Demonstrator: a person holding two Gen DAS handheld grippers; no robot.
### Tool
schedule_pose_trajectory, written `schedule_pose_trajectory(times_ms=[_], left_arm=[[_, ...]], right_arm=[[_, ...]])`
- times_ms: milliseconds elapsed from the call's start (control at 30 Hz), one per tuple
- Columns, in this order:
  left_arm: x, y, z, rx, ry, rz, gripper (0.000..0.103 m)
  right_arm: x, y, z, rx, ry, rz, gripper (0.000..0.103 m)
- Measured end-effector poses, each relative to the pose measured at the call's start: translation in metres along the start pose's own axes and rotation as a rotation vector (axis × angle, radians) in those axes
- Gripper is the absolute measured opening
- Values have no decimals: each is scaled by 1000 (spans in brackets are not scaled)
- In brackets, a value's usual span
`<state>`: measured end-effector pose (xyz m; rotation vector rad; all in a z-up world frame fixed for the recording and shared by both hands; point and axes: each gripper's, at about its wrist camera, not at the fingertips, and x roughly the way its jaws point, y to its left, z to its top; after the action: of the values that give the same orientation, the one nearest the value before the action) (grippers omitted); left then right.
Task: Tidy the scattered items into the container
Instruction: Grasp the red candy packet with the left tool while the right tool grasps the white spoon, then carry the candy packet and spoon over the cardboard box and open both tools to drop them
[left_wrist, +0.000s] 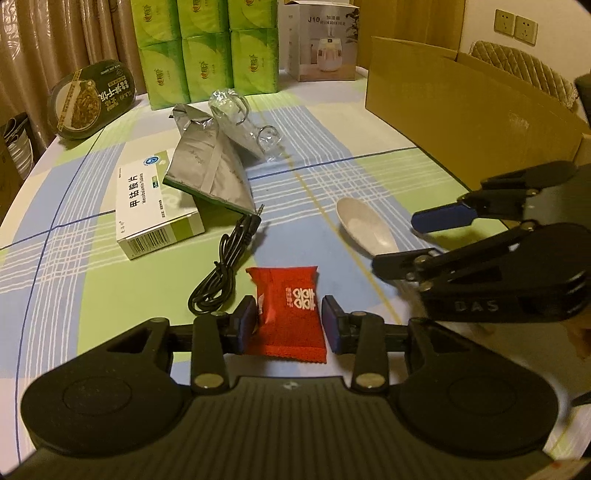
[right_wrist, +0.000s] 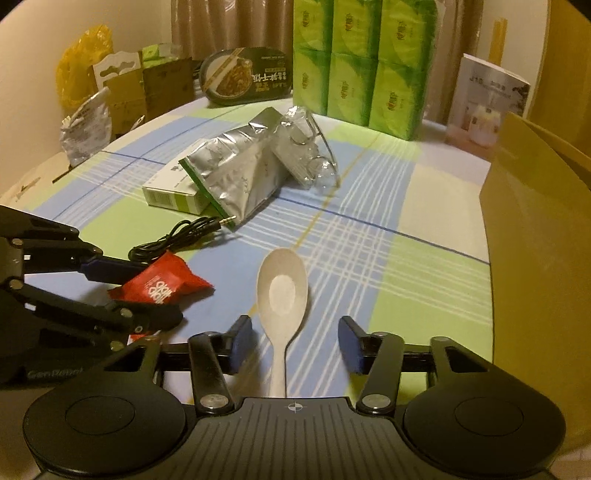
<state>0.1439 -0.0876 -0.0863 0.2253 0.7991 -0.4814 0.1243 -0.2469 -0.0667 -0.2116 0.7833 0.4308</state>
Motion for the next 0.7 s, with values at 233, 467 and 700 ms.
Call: schedule_pose_trajectory(times_ms=[233, 467, 700], left_arm=[[1, 3, 1, -28, 4, -5, 27], [-4, 5, 1, -57, -5, -14, 26], [-10, 6, 3, -74, -24, -26, 26]], right_arm=[[11, -2, 6, -4, -14, 19, 50], [15, 2, 11, -16, -15, 47, 29], [4, 2, 14, -2, -33, 24, 29]])
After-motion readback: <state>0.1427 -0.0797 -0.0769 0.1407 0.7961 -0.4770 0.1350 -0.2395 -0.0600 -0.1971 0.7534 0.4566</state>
